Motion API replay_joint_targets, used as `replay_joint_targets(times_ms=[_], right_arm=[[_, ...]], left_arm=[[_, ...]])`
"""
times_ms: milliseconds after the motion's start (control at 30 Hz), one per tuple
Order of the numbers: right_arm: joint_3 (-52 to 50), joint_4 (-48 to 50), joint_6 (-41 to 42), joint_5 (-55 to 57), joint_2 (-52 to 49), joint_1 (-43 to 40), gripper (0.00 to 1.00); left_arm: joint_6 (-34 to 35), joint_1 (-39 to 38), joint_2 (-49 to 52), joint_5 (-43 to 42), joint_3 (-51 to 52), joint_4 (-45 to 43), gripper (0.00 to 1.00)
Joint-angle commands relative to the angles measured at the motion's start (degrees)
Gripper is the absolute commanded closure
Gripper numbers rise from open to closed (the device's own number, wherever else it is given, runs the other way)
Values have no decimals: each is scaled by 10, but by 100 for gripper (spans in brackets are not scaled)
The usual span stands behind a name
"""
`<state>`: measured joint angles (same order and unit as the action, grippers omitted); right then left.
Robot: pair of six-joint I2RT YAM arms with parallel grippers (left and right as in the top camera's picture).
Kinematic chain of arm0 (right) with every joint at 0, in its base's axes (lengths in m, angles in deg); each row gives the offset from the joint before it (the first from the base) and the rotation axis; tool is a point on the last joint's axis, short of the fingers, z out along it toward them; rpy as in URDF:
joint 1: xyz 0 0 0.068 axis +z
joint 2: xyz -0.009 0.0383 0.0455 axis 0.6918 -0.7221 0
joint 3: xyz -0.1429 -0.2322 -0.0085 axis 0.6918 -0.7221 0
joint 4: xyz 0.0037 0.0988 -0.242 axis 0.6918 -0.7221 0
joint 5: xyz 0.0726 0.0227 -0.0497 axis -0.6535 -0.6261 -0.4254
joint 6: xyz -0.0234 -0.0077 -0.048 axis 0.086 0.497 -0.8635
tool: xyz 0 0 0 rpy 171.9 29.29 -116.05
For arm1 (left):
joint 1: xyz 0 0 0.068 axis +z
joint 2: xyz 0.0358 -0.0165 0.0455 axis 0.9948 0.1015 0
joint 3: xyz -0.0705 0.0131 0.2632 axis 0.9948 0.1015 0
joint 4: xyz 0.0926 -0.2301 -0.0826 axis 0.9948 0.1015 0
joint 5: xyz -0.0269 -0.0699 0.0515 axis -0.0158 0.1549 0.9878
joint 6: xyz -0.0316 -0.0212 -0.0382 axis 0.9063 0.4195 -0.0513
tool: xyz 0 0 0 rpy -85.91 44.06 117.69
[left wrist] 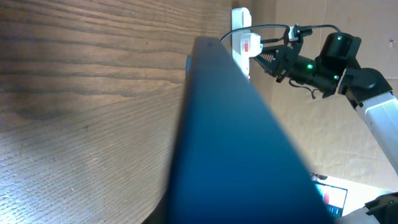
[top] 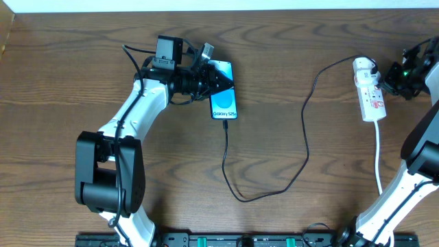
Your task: Plug charger to phone and switch on socket
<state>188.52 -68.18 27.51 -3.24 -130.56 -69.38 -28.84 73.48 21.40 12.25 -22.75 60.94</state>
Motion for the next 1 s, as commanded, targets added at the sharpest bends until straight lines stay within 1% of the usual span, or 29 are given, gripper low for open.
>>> replay_joint_targets(times_ms=[0,500,867,967], right_arm=[[-18,-27,0,-54,-18,50,99],[-18,-42,7,-56,-18,73,99],[-18,-67,7,-56,-18,86,99],[-18,-76,18,-51,-18,87,99]], left_arm=[[3,2,-22,-14,-9,-2,93],[3,2,-22,-14,-9,-2,93],[3,2,-22,-14,-9,-2,93],[3,2,-22,-14,-9,-2,93]])
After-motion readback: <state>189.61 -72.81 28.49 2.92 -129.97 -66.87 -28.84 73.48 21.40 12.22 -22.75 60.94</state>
